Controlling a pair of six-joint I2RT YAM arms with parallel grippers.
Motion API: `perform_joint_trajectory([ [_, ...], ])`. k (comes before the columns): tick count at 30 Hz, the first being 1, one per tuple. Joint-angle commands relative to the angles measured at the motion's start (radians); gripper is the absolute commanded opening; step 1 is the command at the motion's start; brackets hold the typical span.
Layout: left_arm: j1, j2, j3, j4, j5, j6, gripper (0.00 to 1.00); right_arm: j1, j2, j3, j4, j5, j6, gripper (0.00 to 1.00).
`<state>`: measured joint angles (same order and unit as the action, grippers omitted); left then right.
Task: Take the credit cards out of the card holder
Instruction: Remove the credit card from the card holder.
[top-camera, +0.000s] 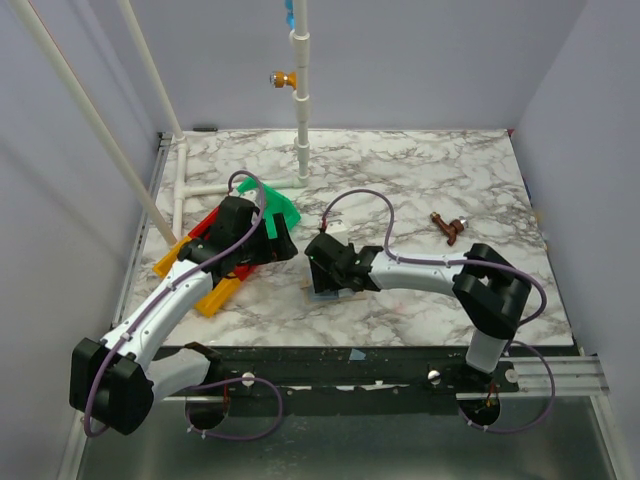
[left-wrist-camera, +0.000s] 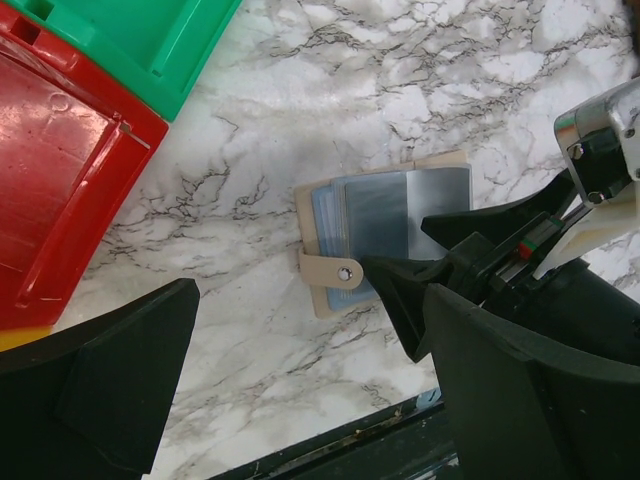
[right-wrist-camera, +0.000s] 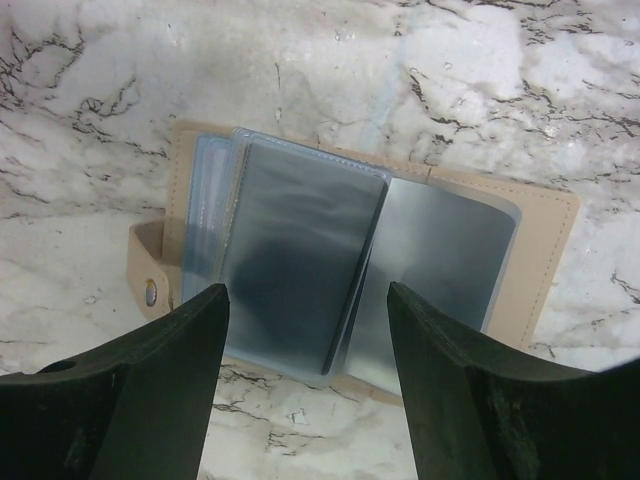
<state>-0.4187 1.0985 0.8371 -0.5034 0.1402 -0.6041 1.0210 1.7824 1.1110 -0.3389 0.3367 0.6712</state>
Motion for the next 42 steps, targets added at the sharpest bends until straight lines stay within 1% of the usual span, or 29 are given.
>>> perform_joint_trajectory([
  [1, 0.006, -0.015, -0.009, 0.020, 0.017, -0.002, 0.98, 0.020, 0.026, 0.023, -0.018, 0.051, -0.003, 0.68],
  [8, 0.006, -0.011, -0.011, 0.020, 0.019, -0.003, 0.98, 0.030, 0.043, 0.021, -0.016, 0.061, 0.001, 0.67],
  [14, 0.006, -0.010, -0.018, 0.021, 0.022, -0.005, 0.99, 0.031, 0.046, 0.005, -0.012, 0.070, 0.011, 0.58],
  [15, 0.006, -0.010, -0.019, 0.022, 0.024, -0.005, 0.98, 0.031, 0.043, 0.002, -0.010, 0.069, 0.014, 0.55],
  [16, 0.006, -0.008, -0.021, 0.022, 0.024, -0.005, 0.98, 0.031, 0.039, -0.001, -0.008, 0.069, 0.016, 0.49],
  [19, 0.005, -0.004, -0.027, 0.028, 0.029, -0.006, 0.99, 0.031, 0.030, -0.007, -0.006, 0.076, 0.021, 0.39],
  [20, 0.006, -0.003, -0.029, 0.031, 0.033, -0.006, 0.99, 0.031, 0.027, -0.007, -0.006, 0.078, 0.021, 0.33],
  [21, 0.006, -0.001, -0.030, 0.032, 0.037, -0.008, 0.99, 0.030, 0.026, -0.007, -0.007, 0.078, 0.022, 0.30],
  [28, 0.004, 0.020, -0.051, 0.074, 0.093, -0.019, 0.98, 0.030, 0.011, -0.014, -0.008, 0.086, 0.029, 0.15],
  [31, -0.001, 0.036, -0.062, 0.101, 0.138, -0.016, 0.98, 0.030, 0.005, -0.024, -0.009, 0.094, 0.036, 0.11],
  [34, -0.011, 0.050, -0.067, 0.124, 0.177, -0.019, 0.99, 0.028, -0.002, -0.037, -0.011, 0.098, 0.043, 0.11],
  [42, -0.037, 0.088, -0.075, 0.156, 0.192, -0.033, 0.99, 0.013, -0.034, -0.084, -0.006, 0.094, 0.067, 0.09],
])
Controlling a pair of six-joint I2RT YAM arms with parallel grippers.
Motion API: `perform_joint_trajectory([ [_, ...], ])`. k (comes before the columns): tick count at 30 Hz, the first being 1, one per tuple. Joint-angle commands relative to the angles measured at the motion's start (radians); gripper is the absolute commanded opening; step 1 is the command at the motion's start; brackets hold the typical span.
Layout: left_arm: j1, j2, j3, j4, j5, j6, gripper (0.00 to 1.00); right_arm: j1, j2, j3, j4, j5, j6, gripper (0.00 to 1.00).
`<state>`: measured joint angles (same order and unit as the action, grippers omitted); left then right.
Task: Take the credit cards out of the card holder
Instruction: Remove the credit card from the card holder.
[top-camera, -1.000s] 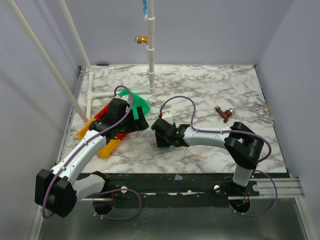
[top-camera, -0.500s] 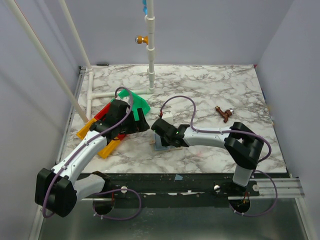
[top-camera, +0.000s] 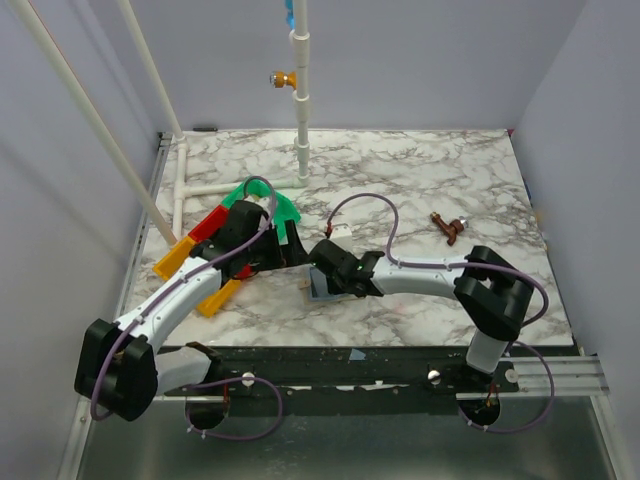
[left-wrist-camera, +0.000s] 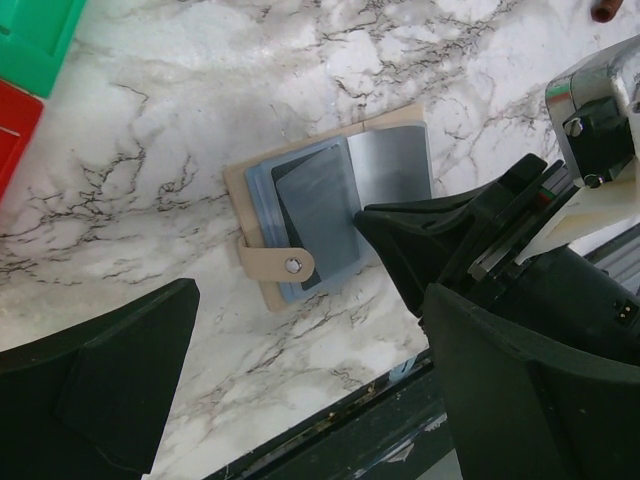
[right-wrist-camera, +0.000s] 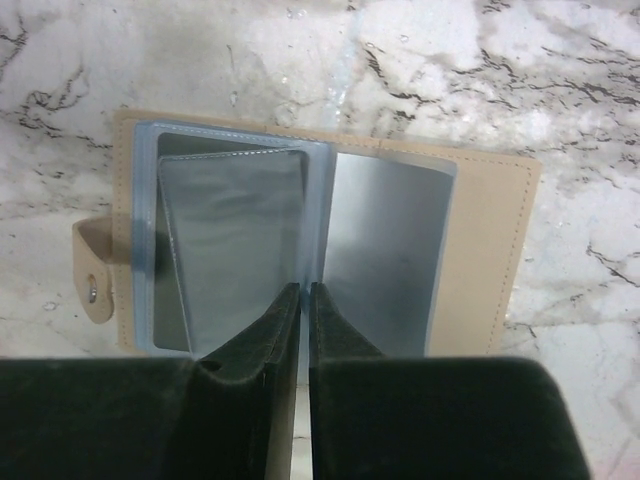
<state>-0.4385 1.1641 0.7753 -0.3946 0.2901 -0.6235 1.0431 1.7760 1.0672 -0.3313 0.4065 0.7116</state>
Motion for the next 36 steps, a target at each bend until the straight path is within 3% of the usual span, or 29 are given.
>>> perform_joint_trajectory([
  [1, -0.022, 0.029, -0.014, 0.051, 0.041, -0.015, 0.98, -0.013, -0.032, -0.049, -0.008, 0.016, 0.028, 0.09],
  [11, -0.057, 0.068, -0.043, 0.157, 0.134, -0.079, 0.95, -0.063, -0.049, -0.104, 0.055, -0.072, 0.042, 0.08],
  [17, -0.057, 0.095, -0.081, 0.297, 0.233, -0.180, 0.88, -0.092, -0.057, -0.135, 0.095, -0.133, 0.043, 0.08],
  [36, -0.081, 0.369, -0.116, 0.593, 0.320, -0.303, 0.83, -0.153, -0.081, -0.211, 0.169, -0.233, 0.061, 0.07],
])
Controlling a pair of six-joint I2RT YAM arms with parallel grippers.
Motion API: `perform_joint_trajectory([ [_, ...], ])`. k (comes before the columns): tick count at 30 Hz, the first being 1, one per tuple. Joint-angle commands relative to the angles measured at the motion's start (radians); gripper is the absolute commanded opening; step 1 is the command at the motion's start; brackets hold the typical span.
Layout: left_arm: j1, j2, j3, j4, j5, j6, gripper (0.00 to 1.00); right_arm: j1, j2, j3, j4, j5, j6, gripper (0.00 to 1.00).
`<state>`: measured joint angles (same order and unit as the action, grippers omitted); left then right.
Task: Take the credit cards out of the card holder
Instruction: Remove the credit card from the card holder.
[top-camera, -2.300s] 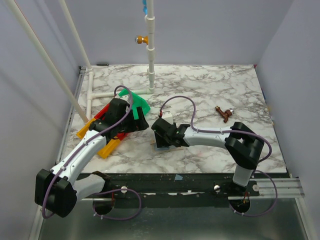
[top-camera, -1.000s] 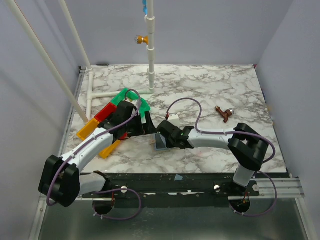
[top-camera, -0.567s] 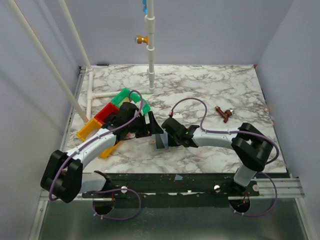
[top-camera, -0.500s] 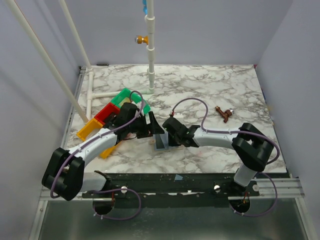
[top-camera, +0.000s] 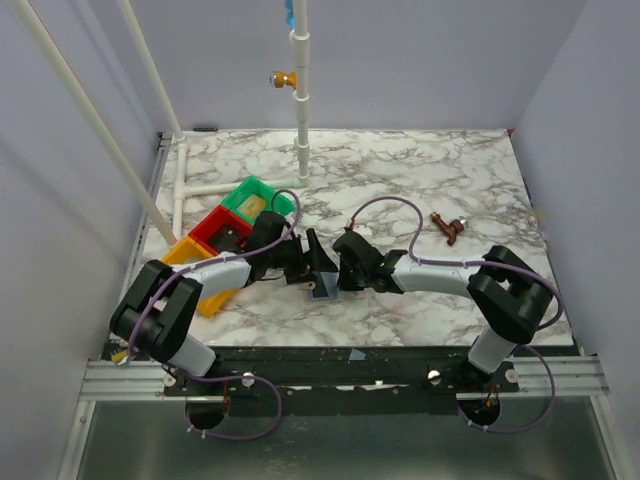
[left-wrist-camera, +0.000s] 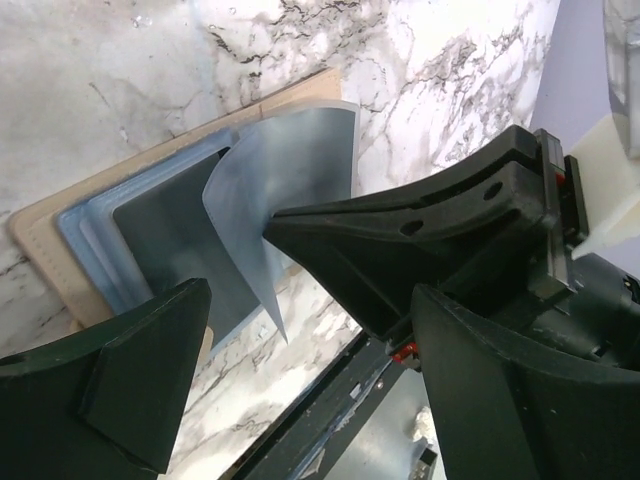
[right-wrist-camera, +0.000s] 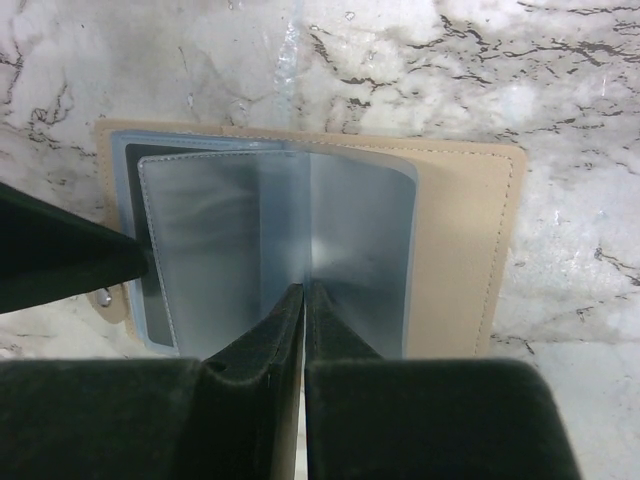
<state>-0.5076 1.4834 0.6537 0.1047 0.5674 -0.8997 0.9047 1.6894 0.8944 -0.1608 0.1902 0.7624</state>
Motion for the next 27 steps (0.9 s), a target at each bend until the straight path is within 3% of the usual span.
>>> perform_joint_trajectory([
  [1, -0.017, 0.065, 0.010, 0.098, 0.043, -0.029, 0.83, -0.017, 0.005, -0.041, 0.001, -0.019, 0.013, 0.07],
  [11, -0.048, 0.116, 0.030, 0.136, 0.035, -0.054, 0.83, -0.026, -0.032, -0.061, 0.023, -0.037, 0.019, 0.07],
  [19, -0.072, 0.112, 0.069, 0.102, 0.021, -0.053, 0.83, -0.027, -0.173, -0.042, -0.017, 0.018, 0.012, 0.21],
  [27, -0.096, 0.149, 0.119, 0.088, 0.021, -0.056, 0.83, -0.028, -0.276, -0.040, -0.111, 0.110, 0.010, 0.25],
])
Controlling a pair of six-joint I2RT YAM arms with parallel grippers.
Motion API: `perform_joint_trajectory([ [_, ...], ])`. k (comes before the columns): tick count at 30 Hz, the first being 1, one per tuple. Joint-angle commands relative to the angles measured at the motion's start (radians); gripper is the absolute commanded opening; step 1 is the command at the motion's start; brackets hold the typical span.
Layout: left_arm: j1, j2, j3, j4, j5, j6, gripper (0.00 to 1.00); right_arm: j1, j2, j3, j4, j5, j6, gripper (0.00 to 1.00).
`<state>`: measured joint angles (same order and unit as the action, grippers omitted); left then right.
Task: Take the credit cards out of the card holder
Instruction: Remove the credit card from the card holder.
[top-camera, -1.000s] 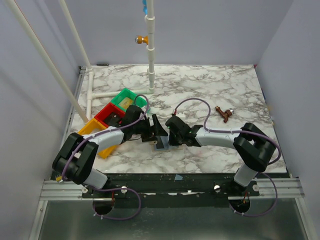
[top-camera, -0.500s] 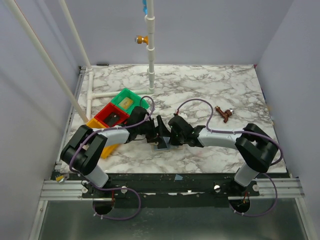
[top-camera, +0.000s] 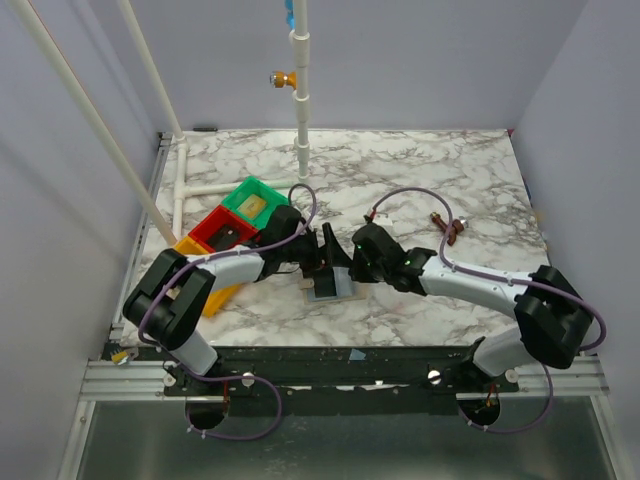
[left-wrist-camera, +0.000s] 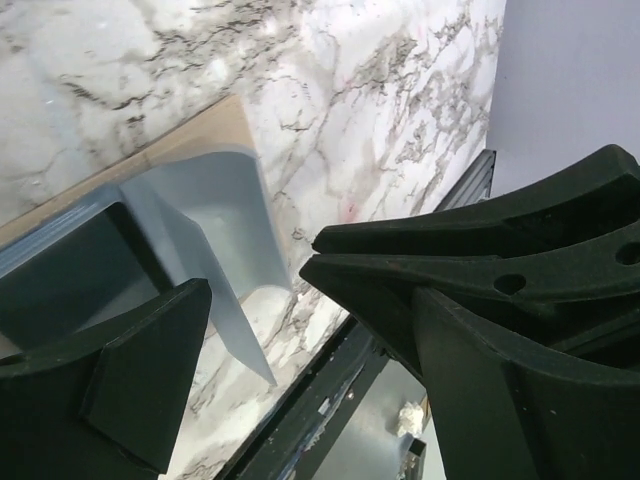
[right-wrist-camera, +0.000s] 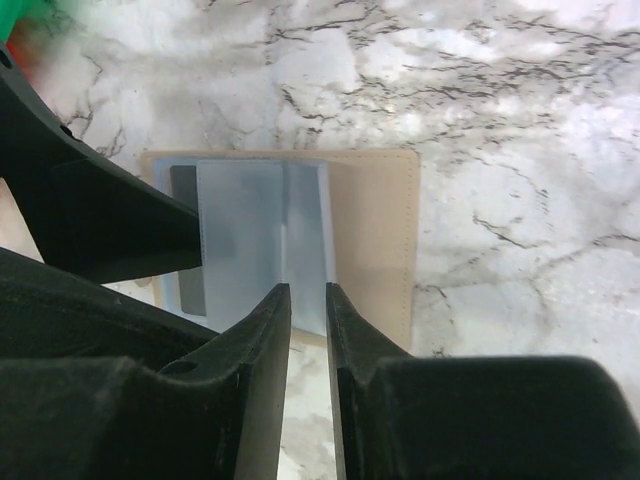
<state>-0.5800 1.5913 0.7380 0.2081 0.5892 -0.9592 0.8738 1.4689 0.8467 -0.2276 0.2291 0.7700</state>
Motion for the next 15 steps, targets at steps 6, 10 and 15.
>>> perform_joint_trajectory([
  [6, -0.050, 0.089, 0.086, -0.027, -0.007, -0.001, 0.83, 0.004, -0.180, -0.031, -0.082, 0.109, 0.011, 0.25],
  [10, -0.064, 0.129, 0.121, -0.044, -0.021, -0.003, 0.83, 0.004, -0.222, -0.054, -0.069, 0.084, 0.007, 0.25],
  [15, -0.068, 0.172, 0.148, -0.051, -0.030, -0.007, 0.84, 0.004, -0.221, -0.088, -0.004, 0.019, 0.019, 0.25],
])
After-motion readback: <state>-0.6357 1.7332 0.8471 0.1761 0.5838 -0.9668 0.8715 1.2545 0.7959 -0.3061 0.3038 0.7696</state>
